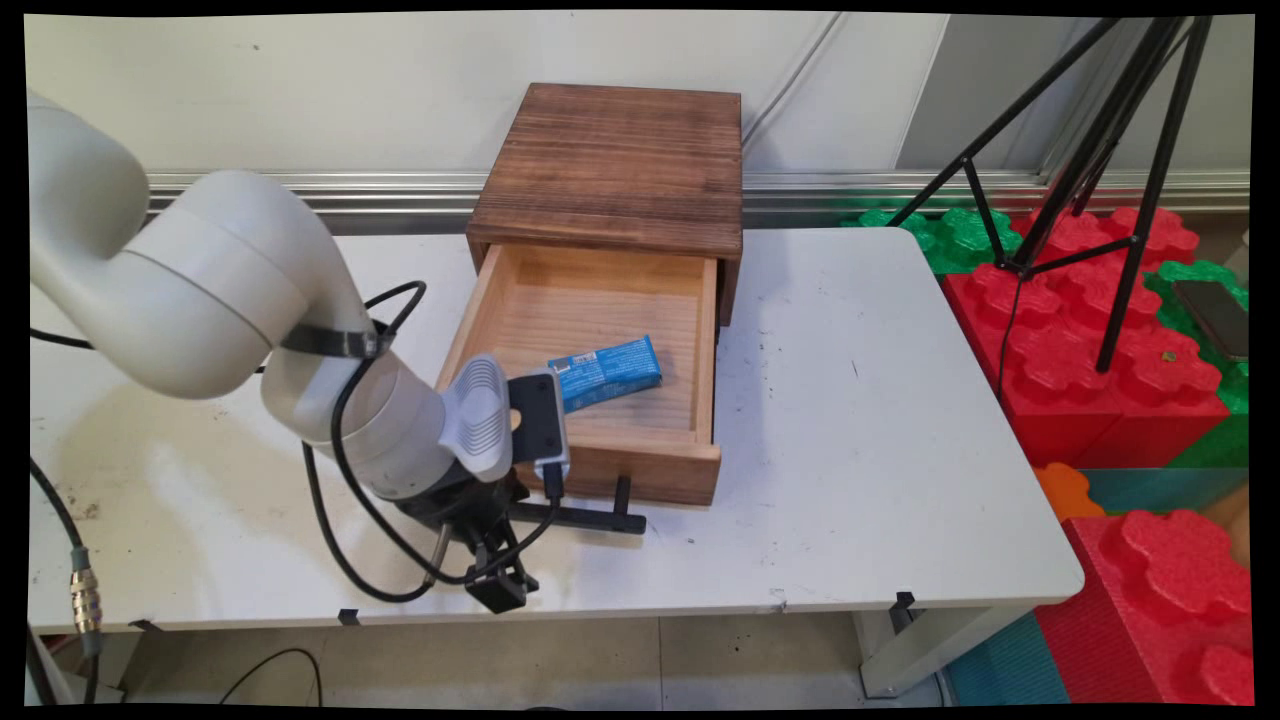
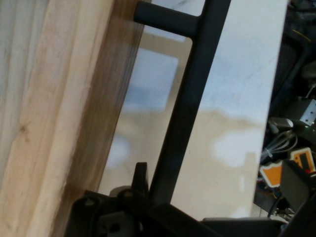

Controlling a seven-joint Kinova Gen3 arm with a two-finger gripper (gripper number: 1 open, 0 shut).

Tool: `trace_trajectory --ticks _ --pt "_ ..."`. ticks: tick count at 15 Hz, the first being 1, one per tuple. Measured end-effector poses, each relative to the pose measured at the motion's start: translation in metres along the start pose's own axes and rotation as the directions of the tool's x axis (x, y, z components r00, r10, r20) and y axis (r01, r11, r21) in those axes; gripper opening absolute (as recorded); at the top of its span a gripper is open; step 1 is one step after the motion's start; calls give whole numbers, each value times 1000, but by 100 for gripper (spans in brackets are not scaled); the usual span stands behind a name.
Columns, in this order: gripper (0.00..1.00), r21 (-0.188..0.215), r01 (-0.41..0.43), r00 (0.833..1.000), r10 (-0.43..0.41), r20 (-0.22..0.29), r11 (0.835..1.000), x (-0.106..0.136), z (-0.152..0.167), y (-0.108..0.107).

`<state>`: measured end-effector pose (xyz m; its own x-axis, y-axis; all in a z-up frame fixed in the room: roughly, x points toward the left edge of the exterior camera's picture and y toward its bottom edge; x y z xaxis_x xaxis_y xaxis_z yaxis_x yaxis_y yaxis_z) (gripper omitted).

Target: Open the drawer

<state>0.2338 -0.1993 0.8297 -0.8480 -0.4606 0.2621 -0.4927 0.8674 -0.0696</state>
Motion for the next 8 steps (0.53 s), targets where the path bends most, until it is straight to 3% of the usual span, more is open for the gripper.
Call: trace_trajectory --ticks 8 --pt "100 -5 -11 1000 11 -5 1000 -9 -6 14"
